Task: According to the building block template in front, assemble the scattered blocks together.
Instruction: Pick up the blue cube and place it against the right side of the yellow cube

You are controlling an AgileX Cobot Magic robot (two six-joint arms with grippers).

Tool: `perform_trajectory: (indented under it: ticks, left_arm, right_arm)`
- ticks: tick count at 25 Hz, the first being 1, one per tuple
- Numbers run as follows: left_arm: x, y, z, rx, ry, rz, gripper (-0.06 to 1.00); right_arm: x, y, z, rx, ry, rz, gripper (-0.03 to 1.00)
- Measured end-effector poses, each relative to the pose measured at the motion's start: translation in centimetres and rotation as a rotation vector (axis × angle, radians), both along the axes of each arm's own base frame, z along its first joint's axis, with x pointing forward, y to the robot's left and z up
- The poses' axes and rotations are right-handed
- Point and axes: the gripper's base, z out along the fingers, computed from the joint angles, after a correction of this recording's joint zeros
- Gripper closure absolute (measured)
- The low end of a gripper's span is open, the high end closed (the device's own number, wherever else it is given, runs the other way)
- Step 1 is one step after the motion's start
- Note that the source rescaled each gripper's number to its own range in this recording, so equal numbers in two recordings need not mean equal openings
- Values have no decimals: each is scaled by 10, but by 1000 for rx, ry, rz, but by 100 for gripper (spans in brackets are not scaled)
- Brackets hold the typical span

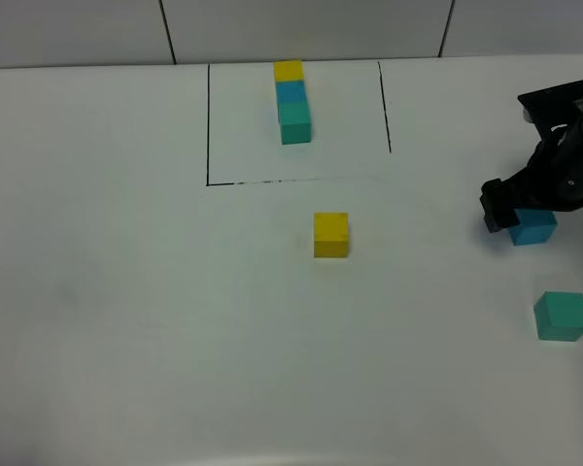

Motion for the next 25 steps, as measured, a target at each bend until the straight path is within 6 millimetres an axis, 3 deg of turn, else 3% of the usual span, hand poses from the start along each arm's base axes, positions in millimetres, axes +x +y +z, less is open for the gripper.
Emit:
perform_trajectory:
  ticks: [3, 4, 6, 7, 10, 14, 20, 25]
  left_arm:
    - [0, 0, 0, 0, 0, 0, 28]
    - [0, 0, 0, 0, 0, 0, 28]
    - [0, 0, 0, 0, 0, 0, 28]
    - [0, 0, 0, 0, 0, 0, 28]
    - [0, 0, 0, 0, 0, 0, 28]
    - [0, 0, 0, 0, 0, 0, 28]
    - [0, 0, 0, 0, 0, 0, 28]
    - [0, 0, 0, 0, 0, 0, 28]
  right_arm:
    - [0, -5, -8, -1, 28, -12, 34]
    - [0, -6, -9, -7, 33, -9, 47]
    - [0, -6, -9, -7, 35, -9, 88]
    - [1, -6, -8, -7, 31, -9, 94]
    - [3, -6, -1, -26, 10, 33, 94]
    - [1, 12, 12, -94, -9, 300, 95]
    - [-15, 78, 13, -210, 49, 956, 95]
    - [-11, 116, 25, -246, 7, 1151, 95]
